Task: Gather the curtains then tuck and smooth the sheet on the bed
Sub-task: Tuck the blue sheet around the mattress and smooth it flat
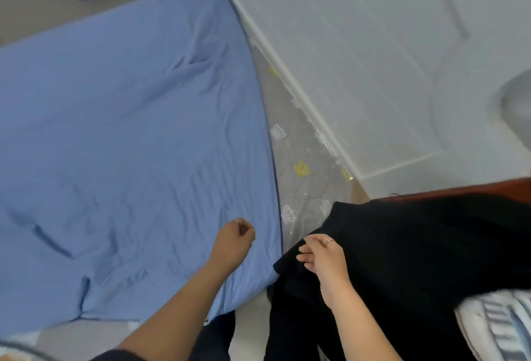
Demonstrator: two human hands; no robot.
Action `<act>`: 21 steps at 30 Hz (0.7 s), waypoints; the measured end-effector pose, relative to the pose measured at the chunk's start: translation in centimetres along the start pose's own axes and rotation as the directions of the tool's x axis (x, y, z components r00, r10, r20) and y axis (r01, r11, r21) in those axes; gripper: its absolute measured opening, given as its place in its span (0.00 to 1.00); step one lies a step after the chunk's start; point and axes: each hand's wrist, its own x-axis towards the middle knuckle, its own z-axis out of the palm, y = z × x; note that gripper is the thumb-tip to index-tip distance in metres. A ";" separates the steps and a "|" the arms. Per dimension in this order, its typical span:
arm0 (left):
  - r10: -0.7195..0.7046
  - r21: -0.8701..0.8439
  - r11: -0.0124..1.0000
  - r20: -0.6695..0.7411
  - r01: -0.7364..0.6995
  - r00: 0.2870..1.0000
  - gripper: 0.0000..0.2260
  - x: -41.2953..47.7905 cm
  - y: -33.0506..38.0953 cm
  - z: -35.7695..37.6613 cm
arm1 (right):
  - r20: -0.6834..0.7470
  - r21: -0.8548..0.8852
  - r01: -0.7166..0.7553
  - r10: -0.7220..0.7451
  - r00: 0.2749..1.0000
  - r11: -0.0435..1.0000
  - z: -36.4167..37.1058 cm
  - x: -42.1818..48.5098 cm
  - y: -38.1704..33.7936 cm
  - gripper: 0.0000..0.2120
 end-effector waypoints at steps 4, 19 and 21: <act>-0.134 -0.031 0.991 -0.056 0.132 0.989 0.05 4.2 -4.5 4.2 | 0.061 -0.056 -0.157 0.160 0.985 0.986 2.8 10.7 3.5 0.06; -0.406 0.269 0.878 -0.021 0.396 0.914 0.07 22.6 -20.7 17.9 | 0.138 -0.542 -0.040 0.136 0.981 0.839 11.8 35.6 15.0 0.16; -0.406 0.330 0.859 -0.026 0.391 0.914 0.07 23.6 -21.0 18.4 | 0.204 -0.510 -0.075 0.205 0.957 0.857 12.6 35.8 16.0 0.14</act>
